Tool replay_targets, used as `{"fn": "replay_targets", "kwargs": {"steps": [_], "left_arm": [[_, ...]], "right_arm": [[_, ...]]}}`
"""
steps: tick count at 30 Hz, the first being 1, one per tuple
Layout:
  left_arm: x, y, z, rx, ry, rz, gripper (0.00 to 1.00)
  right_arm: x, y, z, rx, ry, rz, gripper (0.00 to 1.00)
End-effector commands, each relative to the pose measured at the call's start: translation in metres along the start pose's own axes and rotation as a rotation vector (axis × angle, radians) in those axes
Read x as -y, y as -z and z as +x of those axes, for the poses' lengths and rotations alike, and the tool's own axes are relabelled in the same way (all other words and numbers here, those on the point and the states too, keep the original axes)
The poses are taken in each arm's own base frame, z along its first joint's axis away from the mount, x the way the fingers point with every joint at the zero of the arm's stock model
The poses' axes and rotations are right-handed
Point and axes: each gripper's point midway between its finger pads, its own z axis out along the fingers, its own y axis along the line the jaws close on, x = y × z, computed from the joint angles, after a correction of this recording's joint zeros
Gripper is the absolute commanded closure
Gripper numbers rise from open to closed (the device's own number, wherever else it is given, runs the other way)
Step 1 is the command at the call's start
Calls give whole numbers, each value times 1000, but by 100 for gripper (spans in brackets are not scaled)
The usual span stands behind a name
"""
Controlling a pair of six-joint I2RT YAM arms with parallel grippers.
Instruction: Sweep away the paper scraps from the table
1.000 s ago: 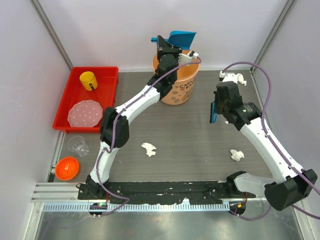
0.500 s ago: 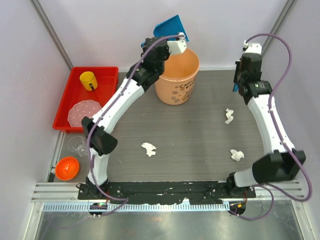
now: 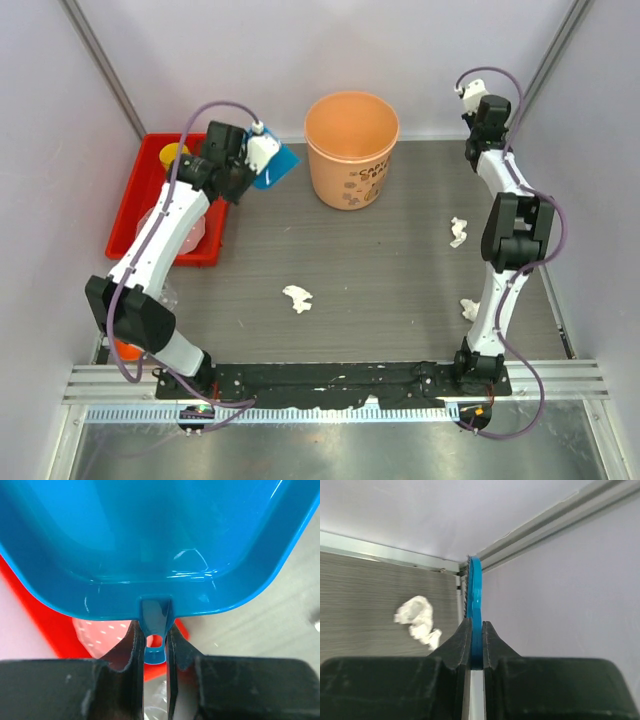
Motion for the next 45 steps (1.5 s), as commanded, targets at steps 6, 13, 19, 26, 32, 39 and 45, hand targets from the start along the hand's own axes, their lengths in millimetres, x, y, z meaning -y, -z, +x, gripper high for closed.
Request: {"fn": "replay_targets", "kwargs": {"steps": [6,13,19,26,32,39,45], "left_arm": [[79,-16,84,-280,81,357,100],[96,-40,114,-363,82,385,100],[103,-47,117,-343,85,394,100],[104,-40,109,-250,92,388,100],[117,-22,118,-201,81,426,100],[132,-13,135,-202,67,468,100],[139,-21,166,-296,32,468,100]], "right_arm": [[-32,-70,-6,180,598,-123,99],[-102,-51,62,126,786,-467,99],[-123,18,76,145,744,-631,99],[-155,129,69,84,665,-651,99],[-175,231,84,10,555,-688,99],[-95,241,55,25,423,-412,99],[-50,182,20,107,264,-298,99]]}}
